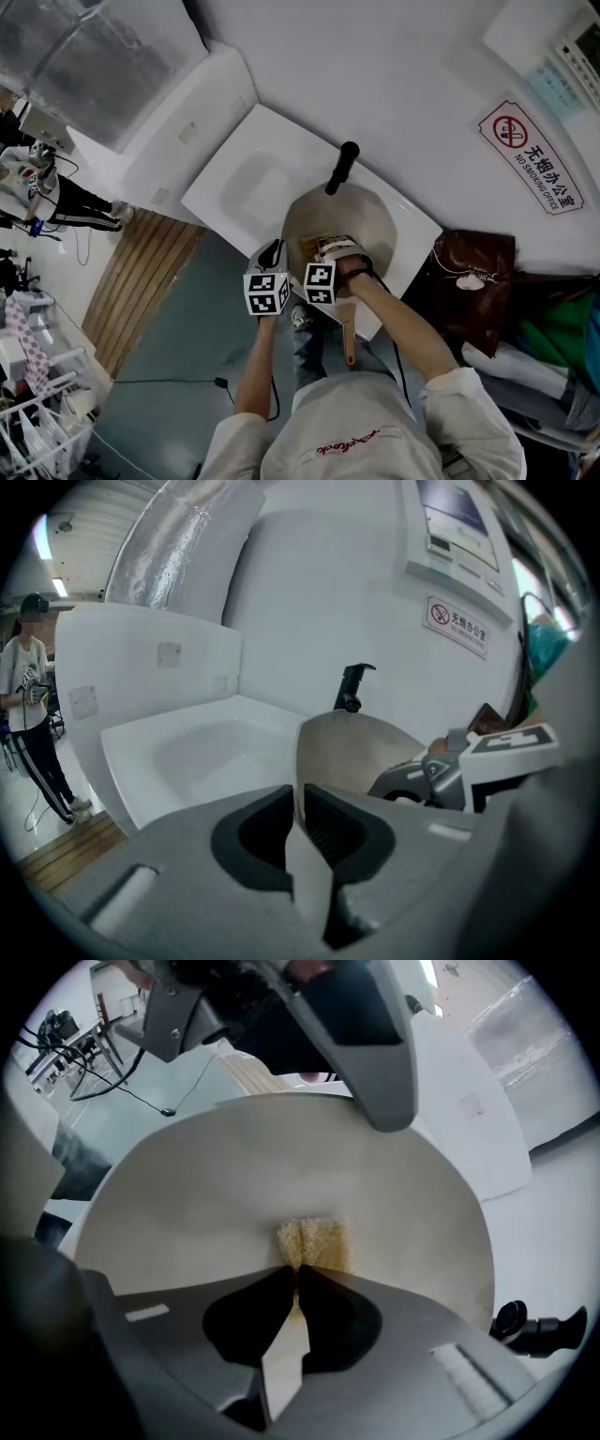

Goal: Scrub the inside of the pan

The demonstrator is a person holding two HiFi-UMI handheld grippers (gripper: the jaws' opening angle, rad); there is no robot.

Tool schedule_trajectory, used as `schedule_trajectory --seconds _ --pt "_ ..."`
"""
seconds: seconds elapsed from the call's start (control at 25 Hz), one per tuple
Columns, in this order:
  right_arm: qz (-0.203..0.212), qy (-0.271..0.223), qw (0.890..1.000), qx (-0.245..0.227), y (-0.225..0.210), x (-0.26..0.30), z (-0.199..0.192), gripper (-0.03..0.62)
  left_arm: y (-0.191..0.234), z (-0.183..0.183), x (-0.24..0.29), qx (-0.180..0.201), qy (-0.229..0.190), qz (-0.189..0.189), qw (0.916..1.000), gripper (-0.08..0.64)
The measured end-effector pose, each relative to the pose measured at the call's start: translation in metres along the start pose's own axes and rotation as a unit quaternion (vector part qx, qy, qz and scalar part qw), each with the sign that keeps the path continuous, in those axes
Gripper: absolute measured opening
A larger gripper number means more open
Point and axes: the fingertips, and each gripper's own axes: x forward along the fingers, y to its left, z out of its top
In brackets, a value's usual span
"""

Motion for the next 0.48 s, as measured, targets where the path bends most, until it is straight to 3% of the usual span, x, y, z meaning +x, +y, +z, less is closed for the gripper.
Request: schedule_trajectory --seconds 0.48 --pt "-0.019 0.010 0.999 0.024 -0.031 0.004 -0.021 0.028 0.001 0.001 -0.001 0.003 0.003 -0.002 1.0000 0.039"
